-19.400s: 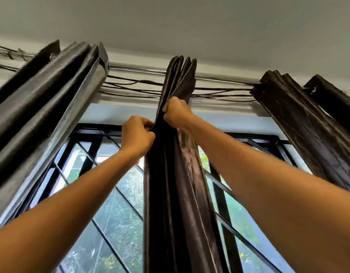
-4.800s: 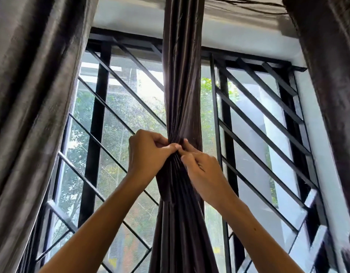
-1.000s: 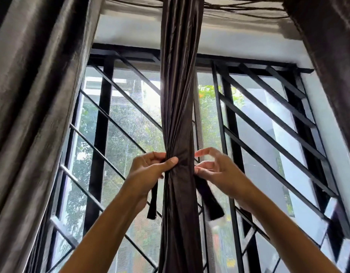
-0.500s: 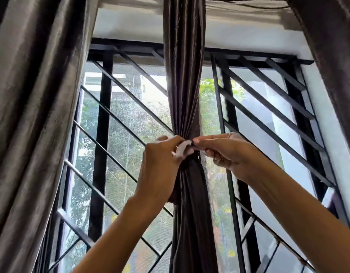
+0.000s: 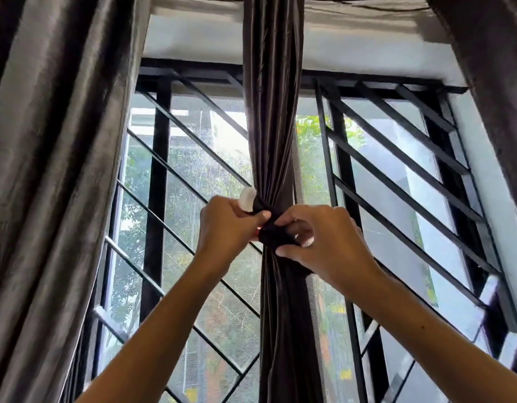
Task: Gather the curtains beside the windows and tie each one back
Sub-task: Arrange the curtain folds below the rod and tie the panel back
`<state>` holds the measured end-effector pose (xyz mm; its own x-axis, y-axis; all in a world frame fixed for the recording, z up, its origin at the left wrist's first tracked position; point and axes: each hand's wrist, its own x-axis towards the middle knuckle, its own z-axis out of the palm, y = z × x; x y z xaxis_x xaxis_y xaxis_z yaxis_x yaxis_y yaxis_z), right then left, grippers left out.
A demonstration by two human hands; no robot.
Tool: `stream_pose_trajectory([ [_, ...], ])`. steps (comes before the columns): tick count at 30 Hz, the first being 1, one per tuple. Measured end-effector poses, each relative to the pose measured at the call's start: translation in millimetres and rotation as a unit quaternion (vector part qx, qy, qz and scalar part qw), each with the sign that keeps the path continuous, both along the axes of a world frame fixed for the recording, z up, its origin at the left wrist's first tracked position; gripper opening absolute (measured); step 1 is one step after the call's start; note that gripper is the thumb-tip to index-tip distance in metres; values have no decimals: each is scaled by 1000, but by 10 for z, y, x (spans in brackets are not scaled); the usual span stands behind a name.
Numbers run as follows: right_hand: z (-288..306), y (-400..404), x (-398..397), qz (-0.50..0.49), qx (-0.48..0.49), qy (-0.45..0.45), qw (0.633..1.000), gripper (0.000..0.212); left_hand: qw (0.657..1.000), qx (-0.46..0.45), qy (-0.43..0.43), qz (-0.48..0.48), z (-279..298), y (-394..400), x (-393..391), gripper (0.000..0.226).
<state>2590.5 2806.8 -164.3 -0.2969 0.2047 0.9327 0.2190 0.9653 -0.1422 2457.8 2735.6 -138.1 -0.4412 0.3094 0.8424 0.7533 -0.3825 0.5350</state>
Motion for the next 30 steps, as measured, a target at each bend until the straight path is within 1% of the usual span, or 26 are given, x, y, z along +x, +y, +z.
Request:
stream_pose_trajectory([
  [2, 44, 56, 50, -40, 68, 8, 997, 25, 999, 9, 29, 43, -23, 16, -11, 20],
  [3, 83, 88, 77, -53, 122, 35, 990, 22, 994, 6, 58, 90, -31, 15, -6, 24],
  [5, 182, 145, 113, -43, 220, 102, 969, 14, 974, -5, 122, 188, -65, -4, 46, 31],
  [7, 275, 224, 110, -25, 267, 141, 953, 11, 965, -3, 165, 204, -102, -25, 127, 35],
  [9, 342, 295, 85, -7, 253, 163, 954, 17, 964, 14, 193, 184, -124, -34, 194, 35],
  [10, 360, 332, 70, 1, 247, 174, 953, 19, 964, 32, 204, 167, -124, -30, 212, 32],
  [13, 359, 444, 36, 32, 262, 192, 945, 9, 964, 92, 216, 124, -108, 16, 194, 23],
  [16, 300, 560, -12, 47, 246, 217, 943, 5, 965, 114, 216, 95, -128, 68, 199, 18],
  [18, 230, 610, -80, 60, 209, 243, 946, 5, 967, 127, 208, 68, -142, 76, 208, 15],
  [20, 161, 613, -161, 137, 144, 257, 946, 10, 970, 132, 197, 53, -148, 62, 208, 14],
  [24, 23, 560, -297, 233, 71, 249, 937, 21, 971, 132, 189, 60, -144, 1, 209, 9],
  [27, -76, 537, -342, 322, 0, 220, 921, 30, 977, 136, 159, 31, -153, -47, 173, 13],
  [30, -121, 522, -346, 325, -17, 176, 929, 37, 984, 127, 122, 4, -152, -77, 114, 19],
])
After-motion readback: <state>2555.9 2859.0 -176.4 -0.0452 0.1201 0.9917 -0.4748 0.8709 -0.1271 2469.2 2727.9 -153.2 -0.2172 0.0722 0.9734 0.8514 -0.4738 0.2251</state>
